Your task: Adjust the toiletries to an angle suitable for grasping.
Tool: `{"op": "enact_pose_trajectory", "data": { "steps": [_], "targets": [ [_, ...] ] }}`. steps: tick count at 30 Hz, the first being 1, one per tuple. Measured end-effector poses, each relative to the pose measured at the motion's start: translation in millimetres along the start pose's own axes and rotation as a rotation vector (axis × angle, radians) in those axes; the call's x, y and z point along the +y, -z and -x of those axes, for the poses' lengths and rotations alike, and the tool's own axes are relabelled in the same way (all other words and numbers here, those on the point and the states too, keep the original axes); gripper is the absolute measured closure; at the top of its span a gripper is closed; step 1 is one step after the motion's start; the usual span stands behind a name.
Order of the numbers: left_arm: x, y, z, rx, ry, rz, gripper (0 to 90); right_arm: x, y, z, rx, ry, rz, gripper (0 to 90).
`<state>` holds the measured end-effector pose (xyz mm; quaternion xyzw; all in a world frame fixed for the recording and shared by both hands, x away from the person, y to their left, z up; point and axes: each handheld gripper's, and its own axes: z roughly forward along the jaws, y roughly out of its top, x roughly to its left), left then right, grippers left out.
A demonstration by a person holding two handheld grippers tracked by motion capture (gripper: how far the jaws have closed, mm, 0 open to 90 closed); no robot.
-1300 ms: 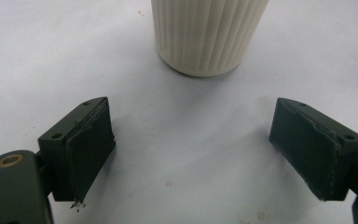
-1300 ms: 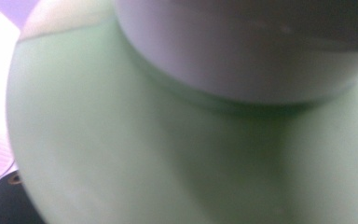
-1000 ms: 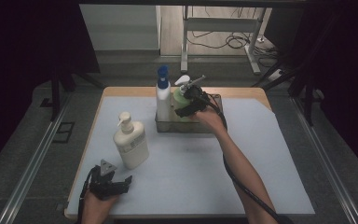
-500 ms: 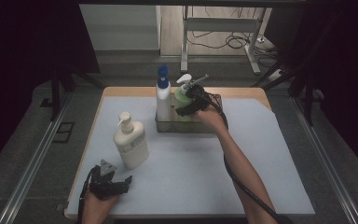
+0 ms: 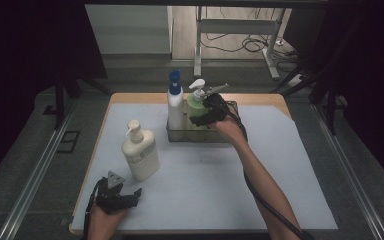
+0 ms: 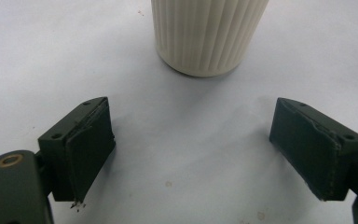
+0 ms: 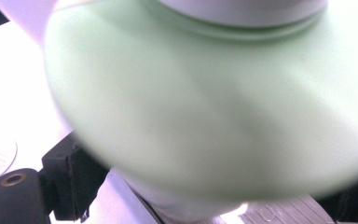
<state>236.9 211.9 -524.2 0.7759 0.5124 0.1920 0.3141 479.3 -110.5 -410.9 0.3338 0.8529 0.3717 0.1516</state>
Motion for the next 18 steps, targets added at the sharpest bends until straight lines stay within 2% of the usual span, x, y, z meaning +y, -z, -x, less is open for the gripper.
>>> {"op": "enact_pose_trajectory", "data": {
  "steps": [11,18],
  "targets": [
    [-0.1,-0.1,0.1,-0.001,0.000,0.001,13.1,-8.3,20.3,-1.8,0.000,0.006,0.044,12.0],
    [-0.1,-0.1,0.1,0.000,0.000,0.002,13.1,-13.0,33.4,-6.6,0.016,0.019,0.042,12.8]
  ]
}}
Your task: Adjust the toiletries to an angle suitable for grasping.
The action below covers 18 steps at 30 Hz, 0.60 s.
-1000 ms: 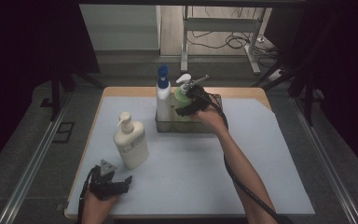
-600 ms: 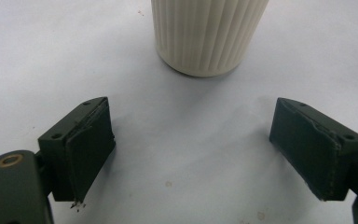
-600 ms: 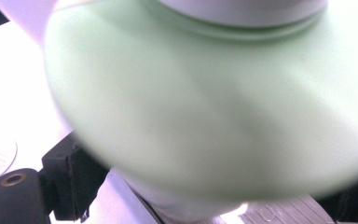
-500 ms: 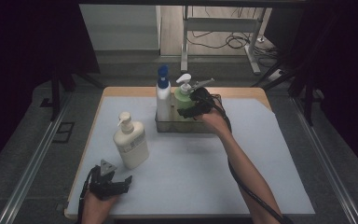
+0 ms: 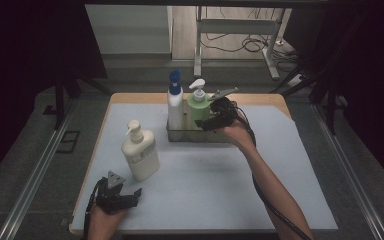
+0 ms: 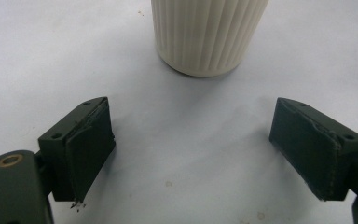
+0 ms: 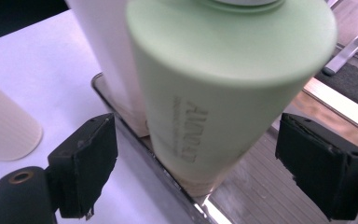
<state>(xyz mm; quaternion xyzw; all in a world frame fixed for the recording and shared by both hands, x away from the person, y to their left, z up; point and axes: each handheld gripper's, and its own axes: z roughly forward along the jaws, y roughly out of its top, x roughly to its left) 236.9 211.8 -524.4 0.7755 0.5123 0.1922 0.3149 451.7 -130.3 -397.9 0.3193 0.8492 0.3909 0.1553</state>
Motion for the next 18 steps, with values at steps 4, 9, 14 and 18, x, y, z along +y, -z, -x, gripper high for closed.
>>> {"op": "enact_pose_trajectory", "data": {
  "steps": [4,9,14,18],
  "targets": [
    [0.0,0.0,0.0,0.000,-0.001,0.000,13.1,-3.3,9.0,-2.5,0.029,0.002,0.003,12.7],
    [-0.1,0.0,0.1,0.000,-0.001,0.000,13.1,-7.4,14.0,-3.3,0.040,0.001,-0.009,13.3],
    [0.0,0.0,0.1,0.001,0.000,0.000,13.1,-13.1,20.2,-1.9,0.030,-0.003,-0.007,19.8],
    [0.0,0.0,0.0,0.001,0.000,0.000,13.1,-16.7,25.0,-0.6,0.016,-0.005,-0.001,29.0]
  ]
}}
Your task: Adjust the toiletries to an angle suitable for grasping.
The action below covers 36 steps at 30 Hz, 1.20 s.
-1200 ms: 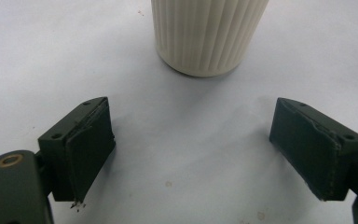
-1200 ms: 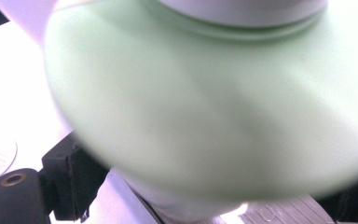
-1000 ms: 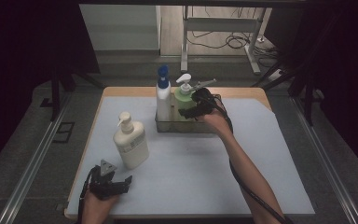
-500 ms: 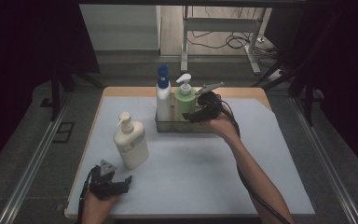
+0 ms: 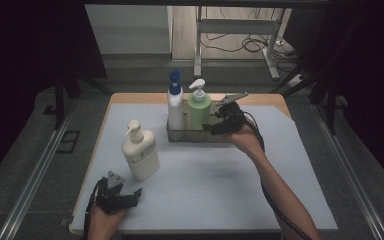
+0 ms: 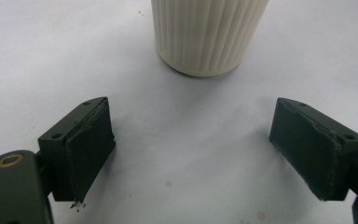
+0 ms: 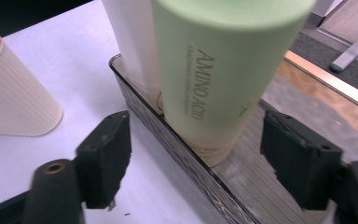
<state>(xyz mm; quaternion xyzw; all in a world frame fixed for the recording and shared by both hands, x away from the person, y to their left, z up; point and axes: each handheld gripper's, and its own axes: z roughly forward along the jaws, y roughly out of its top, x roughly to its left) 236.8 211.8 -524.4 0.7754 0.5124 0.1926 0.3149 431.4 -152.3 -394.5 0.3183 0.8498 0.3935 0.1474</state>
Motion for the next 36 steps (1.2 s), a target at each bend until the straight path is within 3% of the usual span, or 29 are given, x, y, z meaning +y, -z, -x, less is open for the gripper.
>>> {"op": "enact_pose_trajectory", "data": {
  "steps": [7,12,16,27,36],
  "targets": [
    [0.0,0.0,0.0,0.000,0.000,0.000,13.1,-4.8,5.5,5.8,-0.052,-0.039,0.007,46.0],
    [0.0,0.1,0.0,0.000,0.000,-0.001,13.1,-7.8,5.7,14.1,-0.046,-0.067,0.028,54.8],
    [0.0,0.0,0.0,0.000,0.000,0.000,13.1,-10.2,1.4,23.4,-0.069,-0.101,0.024,65.2],
    [0.0,0.1,-0.1,0.000,0.000,-0.001,13.1,-13.1,-22.9,37.2,-0.116,-0.155,-0.002,78.7],
    [0.0,0.1,-0.1,0.000,0.000,-0.001,13.1,-14.2,-45.8,37.9,-0.129,-0.168,-0.045,79.7]
  ]
}}
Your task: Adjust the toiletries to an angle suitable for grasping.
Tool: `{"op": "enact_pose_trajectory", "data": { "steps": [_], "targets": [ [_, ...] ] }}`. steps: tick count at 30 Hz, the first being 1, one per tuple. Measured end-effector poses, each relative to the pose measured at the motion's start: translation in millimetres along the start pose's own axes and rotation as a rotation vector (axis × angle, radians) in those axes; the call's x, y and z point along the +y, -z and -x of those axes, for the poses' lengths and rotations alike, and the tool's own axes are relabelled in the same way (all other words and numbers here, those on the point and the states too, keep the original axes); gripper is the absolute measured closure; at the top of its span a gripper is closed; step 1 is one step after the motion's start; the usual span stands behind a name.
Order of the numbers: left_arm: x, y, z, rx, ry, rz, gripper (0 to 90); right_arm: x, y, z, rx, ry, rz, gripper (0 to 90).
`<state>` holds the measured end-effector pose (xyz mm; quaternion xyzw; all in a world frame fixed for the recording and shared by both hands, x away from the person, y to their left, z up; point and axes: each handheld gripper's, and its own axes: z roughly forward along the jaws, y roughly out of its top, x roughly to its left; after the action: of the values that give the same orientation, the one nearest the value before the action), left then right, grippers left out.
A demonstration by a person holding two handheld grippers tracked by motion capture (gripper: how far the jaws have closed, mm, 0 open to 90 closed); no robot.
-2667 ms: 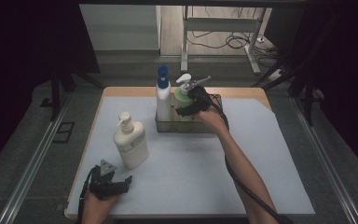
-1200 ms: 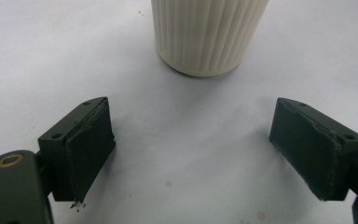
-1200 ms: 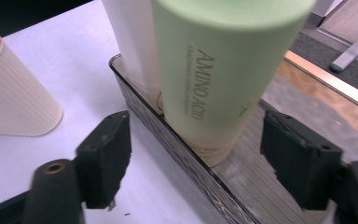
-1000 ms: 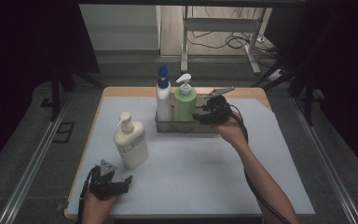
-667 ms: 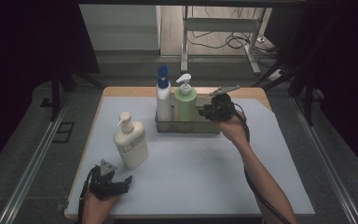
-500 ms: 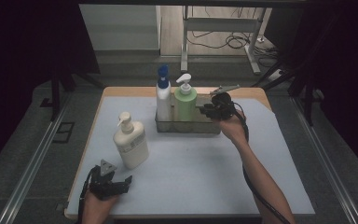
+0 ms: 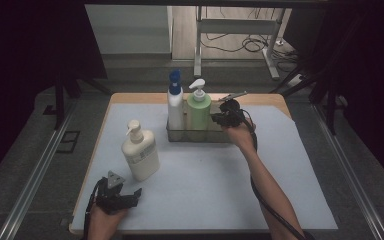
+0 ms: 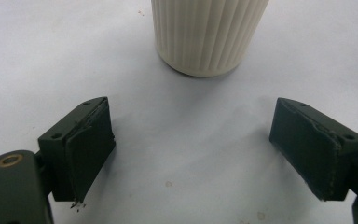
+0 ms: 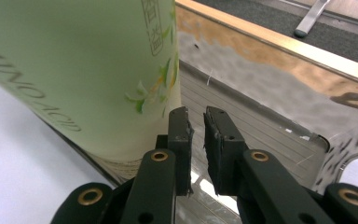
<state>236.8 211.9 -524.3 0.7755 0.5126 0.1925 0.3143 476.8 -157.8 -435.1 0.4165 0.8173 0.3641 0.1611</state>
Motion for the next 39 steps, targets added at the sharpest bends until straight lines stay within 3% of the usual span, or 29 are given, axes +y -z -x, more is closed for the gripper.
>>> {"op": "enact_pose_trajectory", "data": {
  "steps": [5,16,29,39],
  "targets": [
    [0.0,0.0,0.0,0.000,0.000,0.000,13.1,1.0,-9.5,-0.9,-0.001,0.008,-0.018,79.3],
    [0.1,0.0,0.0,0.000,0.000,-0.001,13.1,-0.6,-15.8,3.6,0.038,-0.047,-0.040,81.4],
    [0.0,0.0,0.0,0.000,0.000,0.000,13.1,1.2,-20.4,-2.1,0.057,-0.040,-0.042,82.0],
    [0.1,0.0,-0.1,0.000,0.000,-0.001,13.1,2.0,-20.0,-5.5,0.060,-0.032,-0.038,87.4]
  ]
}}
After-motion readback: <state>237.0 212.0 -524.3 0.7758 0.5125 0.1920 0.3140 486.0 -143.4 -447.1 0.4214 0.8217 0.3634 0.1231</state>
